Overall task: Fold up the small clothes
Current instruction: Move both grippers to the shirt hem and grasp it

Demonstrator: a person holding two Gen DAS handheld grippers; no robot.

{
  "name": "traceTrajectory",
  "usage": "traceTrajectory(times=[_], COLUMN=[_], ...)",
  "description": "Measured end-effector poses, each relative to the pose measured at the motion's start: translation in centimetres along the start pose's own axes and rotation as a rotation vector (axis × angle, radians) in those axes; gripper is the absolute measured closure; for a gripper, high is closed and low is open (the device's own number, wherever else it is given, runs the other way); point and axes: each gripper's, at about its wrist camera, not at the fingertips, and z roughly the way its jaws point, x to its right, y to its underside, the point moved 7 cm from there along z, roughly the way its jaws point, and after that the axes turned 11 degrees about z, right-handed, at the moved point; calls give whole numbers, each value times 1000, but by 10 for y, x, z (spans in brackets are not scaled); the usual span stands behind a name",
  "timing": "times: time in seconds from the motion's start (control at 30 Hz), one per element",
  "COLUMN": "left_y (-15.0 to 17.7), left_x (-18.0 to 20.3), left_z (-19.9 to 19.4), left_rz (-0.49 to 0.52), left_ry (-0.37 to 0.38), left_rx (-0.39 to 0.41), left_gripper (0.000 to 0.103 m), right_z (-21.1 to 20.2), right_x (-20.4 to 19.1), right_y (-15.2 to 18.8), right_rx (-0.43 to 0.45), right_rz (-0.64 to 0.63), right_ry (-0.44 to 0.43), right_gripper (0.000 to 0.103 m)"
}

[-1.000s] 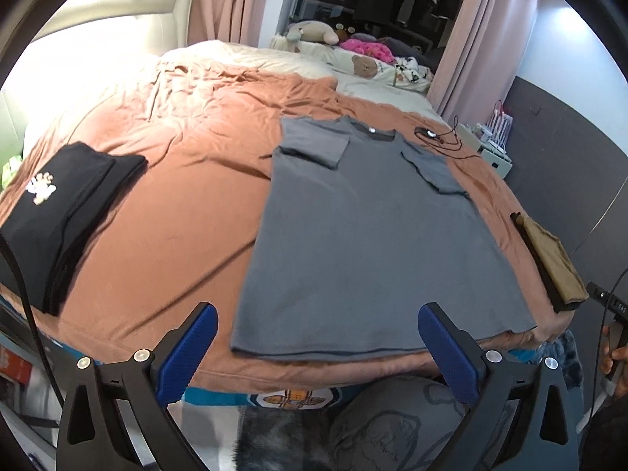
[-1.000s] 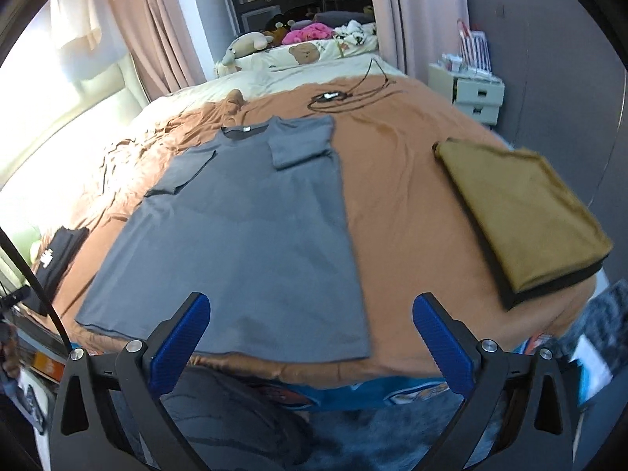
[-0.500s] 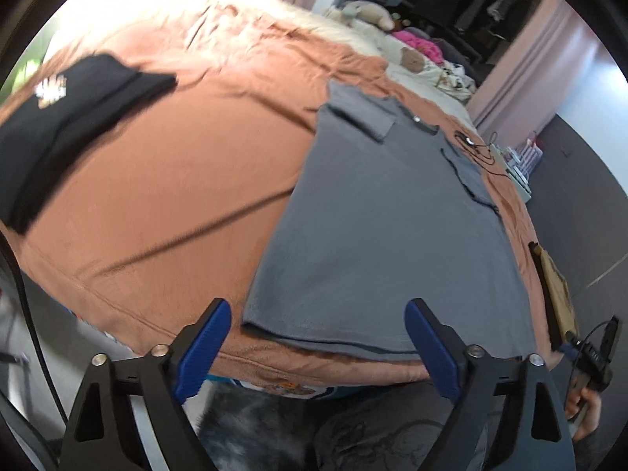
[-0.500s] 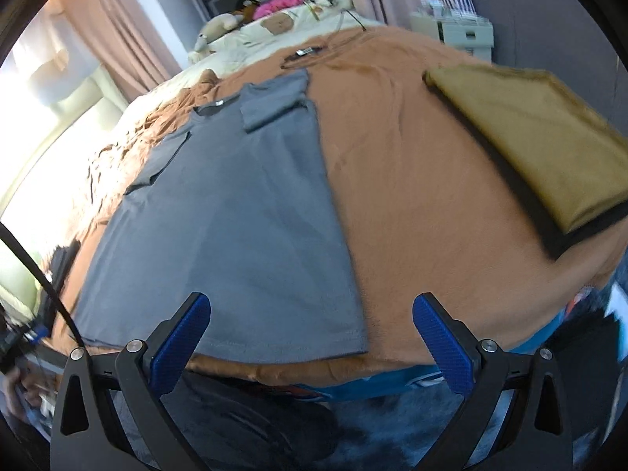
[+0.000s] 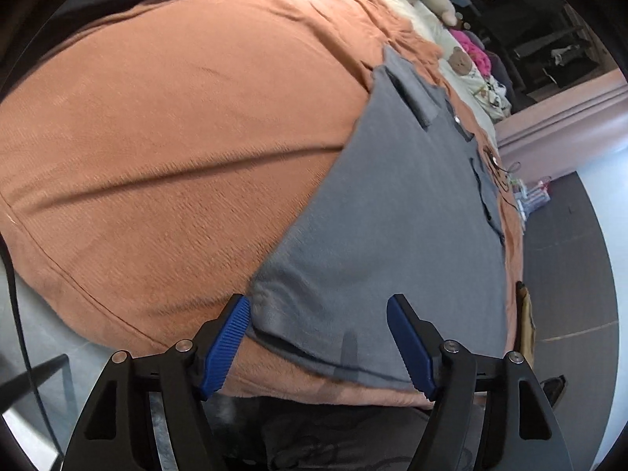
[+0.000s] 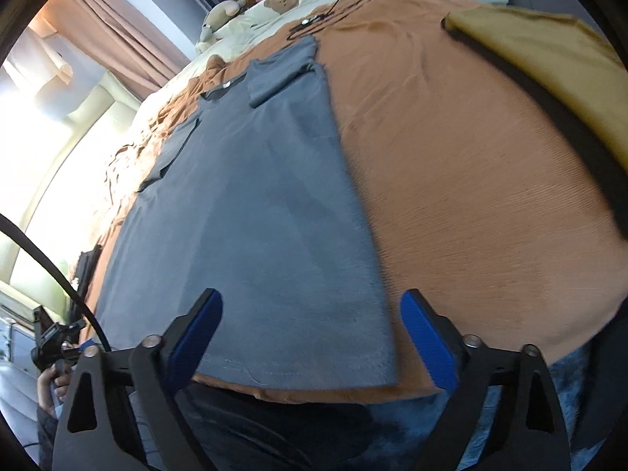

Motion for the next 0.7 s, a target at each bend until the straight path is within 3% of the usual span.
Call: traceTrajectory(times=[0.07, 0.27, 0.47, 0.53, 0.7], left_y=[-2, 0, 5, 9, 17], left_x=[-5, -17, -27, -30, -36], left_z=[-3, -4, -2, -4, -11], left_rz=[-24, -38, -157, -191, -251], left_ry=[-7, -34, 76, 104, 159], left_rx=[0, -11, -11, -19, -3], left_gripper=[37, 39, 44, 52, 56], right_z=[6, 3, -4, -7, -8], right_x=[3, 19, 42, 46, 57], right_y=[-3, -8, -8, -5, 6], right_rx=[-10, 3, -19, -26, -59], right_rz=[10, 46, 170, 191, 258], right_ry=[3, 17, -50, -78, -167], right_gripper=[17, 17, 31, 33, 36])
